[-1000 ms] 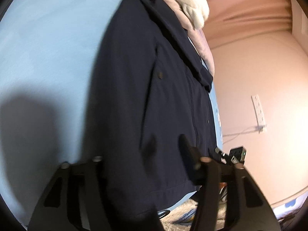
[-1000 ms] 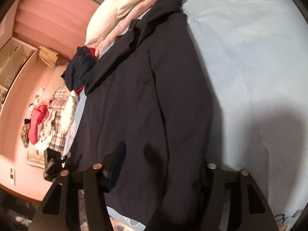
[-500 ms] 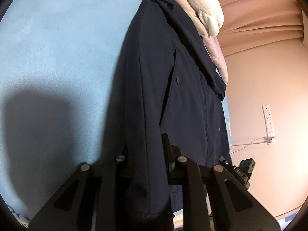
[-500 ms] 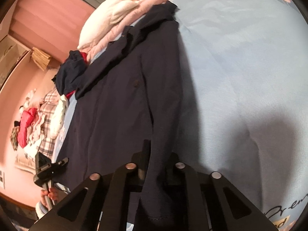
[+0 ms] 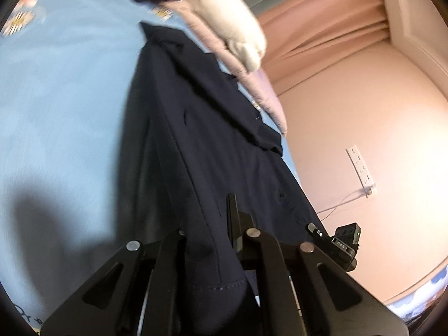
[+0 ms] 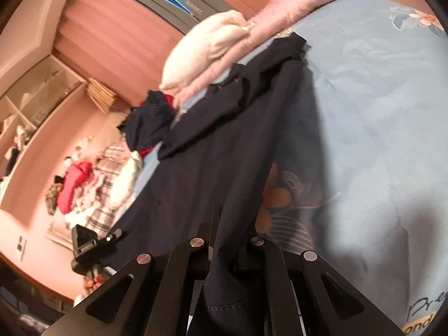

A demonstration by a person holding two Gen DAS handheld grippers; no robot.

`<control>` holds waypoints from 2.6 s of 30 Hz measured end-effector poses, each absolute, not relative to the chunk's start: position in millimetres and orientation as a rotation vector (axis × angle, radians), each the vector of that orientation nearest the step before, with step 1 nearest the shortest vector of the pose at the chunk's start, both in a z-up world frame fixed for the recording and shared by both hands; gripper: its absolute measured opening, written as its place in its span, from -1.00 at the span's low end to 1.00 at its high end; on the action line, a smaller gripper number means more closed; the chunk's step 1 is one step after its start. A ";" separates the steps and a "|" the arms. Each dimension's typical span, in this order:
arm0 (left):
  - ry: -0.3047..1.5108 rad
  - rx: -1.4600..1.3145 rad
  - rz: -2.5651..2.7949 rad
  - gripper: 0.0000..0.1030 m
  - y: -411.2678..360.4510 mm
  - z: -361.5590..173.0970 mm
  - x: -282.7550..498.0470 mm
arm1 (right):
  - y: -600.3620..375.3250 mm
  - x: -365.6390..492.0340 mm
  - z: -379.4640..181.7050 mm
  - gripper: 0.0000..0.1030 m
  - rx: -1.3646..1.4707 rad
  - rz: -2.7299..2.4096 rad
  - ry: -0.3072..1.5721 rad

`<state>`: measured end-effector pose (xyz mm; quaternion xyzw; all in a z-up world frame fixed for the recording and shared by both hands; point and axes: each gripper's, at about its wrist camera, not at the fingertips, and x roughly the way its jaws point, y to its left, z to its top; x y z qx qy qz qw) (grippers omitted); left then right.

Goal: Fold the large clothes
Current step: 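Close both grippers on the jacket hem, then lift the hem with both grippers and carry it toward the collar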

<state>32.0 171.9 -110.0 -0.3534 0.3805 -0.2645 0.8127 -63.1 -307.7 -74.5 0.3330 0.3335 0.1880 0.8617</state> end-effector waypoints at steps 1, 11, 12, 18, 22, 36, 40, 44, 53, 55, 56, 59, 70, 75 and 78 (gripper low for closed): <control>0.812 -0.742 -0.568 -0.91 168.8 -107.3 32.5 | -307.7 -63.4 -73.6 -0.86 0.709 0.404 0.692; 0.772 -0.718 -0.611 -0.91 164.1 -87.5 27.1 | -306.3 -77.5 -53.2 -0.87 0.694 0.472 0.621; 0.771 -0.719 -0.614 -0.91 163.6 -85.2 26.5 | -306.0 -79.1 -50.7 -0.87 0.688 0.477 0.617; 0.737 -0.711 -0.651 -0.91 160.0 -73.2 7.8 | -300.6 -89.2 -41.3 -0.87 0.660 0.500 0.592; 0.717 -0.708 -0.681 -0.91 158.5 -64.6 -8.4 | -300.6 -100.7 -33.9 -0.87 0.629 0.524 0.565; 0.568 -0.698 -0.797 -0.91 162.4 -6.4 -55.0 | -303.1 -130.2 8.7 -0.87 0.572 0.628 0.378; 0.514 -0.716 -0.848 -0.91 162.1 11.3 -62.5 | -308.1 -139.6 19.4 -0.87 0.566 0.657 0.307; 0.455 -0.715 -0.881 -0.90 166.6 30.5 -70.0 | -317.2 -149.2 29.1 -0.87 0.569 0.675 0.236; 0.440 -0.737 -0.856 -0.90 172.3 32.2 -51.6 | -329.0 -137.2 17.6 -0.86 0.623 0.646 0.226; 0.451 -0.741 -0.840 -0.90 172.7 28.7 -43.4 | -330.8 -129.8 14.8 -0.86 0.641 0.640 0.238; 0.457 -0.757 -0.839 -0.89 173.5 26.8 -37.7 | -332.7 -128.1 13.8 -0.86 0.650 0.636 0.241; 0.457 -0.779 -0.820 -0.89 176.7 22.9 -31.2 | -338.1 -124.3 10.0 -0.86 0.681 0.631 0.242; 0.494 -0.828 -0.760 -0.87 181.5 11.4 11.3 | -348.7 -85.3 1.1 -0.86 0.769 0.583 0.292; 0.520 -0.846 -0.717 -0.83 183.4 2.4 44.5 | -355.8 -55.4 -7.8 -0.86 0.817 0.553 0.330; 0.539 -0.856 -0.690 -0.78 185.9 -2.2 67.9 | -360.4 -32.5 -11.4 -0.86 0.844 0.538 0.349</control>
